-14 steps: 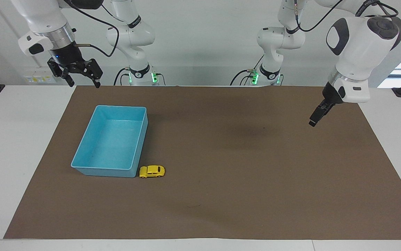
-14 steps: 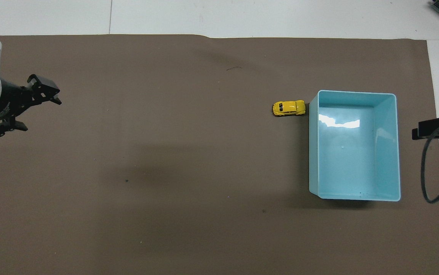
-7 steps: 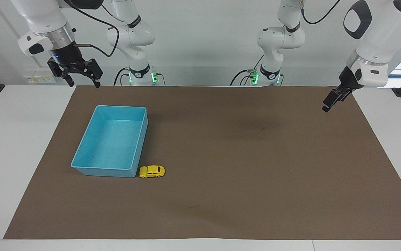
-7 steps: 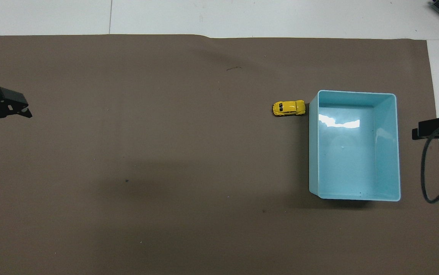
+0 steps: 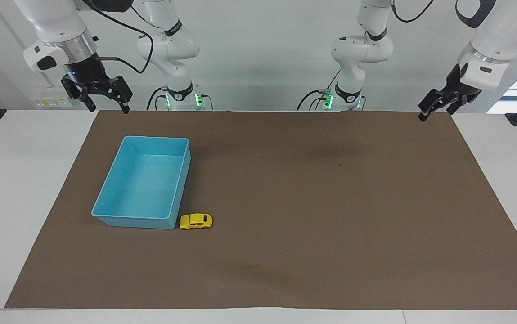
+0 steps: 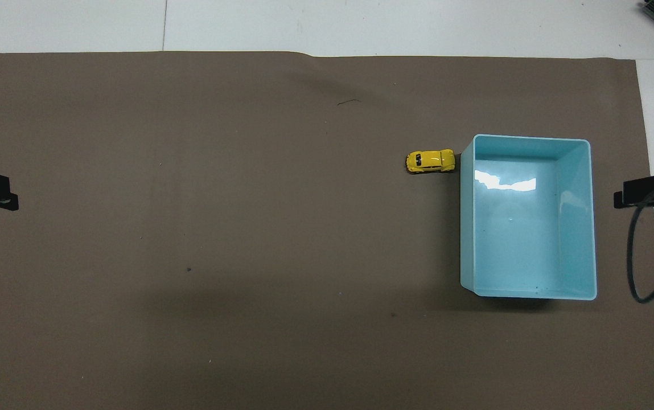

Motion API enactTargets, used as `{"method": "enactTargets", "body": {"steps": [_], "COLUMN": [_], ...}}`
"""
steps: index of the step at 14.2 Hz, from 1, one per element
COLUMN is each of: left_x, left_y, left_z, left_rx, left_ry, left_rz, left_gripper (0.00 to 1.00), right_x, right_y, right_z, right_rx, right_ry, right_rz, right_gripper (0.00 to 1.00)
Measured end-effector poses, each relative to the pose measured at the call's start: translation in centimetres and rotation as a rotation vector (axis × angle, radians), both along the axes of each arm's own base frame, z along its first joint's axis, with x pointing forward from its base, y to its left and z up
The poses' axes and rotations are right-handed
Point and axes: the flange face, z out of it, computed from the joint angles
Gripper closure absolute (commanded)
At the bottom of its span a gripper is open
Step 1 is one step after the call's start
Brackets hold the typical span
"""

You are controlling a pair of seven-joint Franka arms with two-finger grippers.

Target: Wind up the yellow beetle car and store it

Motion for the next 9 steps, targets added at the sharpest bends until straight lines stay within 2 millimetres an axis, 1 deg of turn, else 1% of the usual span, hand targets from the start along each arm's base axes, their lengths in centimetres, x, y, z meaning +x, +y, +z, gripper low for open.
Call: {"method": "enactTargets", "body": {"steps": [2, 6, 8, 9], "left_x": [-1.0, -3.0, -3.7, -3.7], "left_y": [-0.6, -2.2, -2.3, -2.0], "left_z": [1.3, 3.8, 4.6, 4.6], "left_rx": [-0.002, 0.001, 0.001, 0.001], "left_ry": [0.008, 0.011, -0.004, -0.003], "left_rz": [-0.066, -0.137, -0.183, -0.196], "left_gripper": [0.00, 0.00, 0.00, 0.00], "right_x": [0.0, 0.0, 0.0, 0.0], "right_y": [0.0, 0.0, 0.0, 0.0], "right_z": [0.0, 0.0, 0.0, 0.0], "right_rx": [0.000, 0.000, 0.000, 0.000], "right_ry": [0.000, 0.000, 0.000, 0.000], "right_rz": [0.000, 0.000, 0.000, 0.000], "right_gripper": [0.00, 0.00, 0.00, 0.00]}}
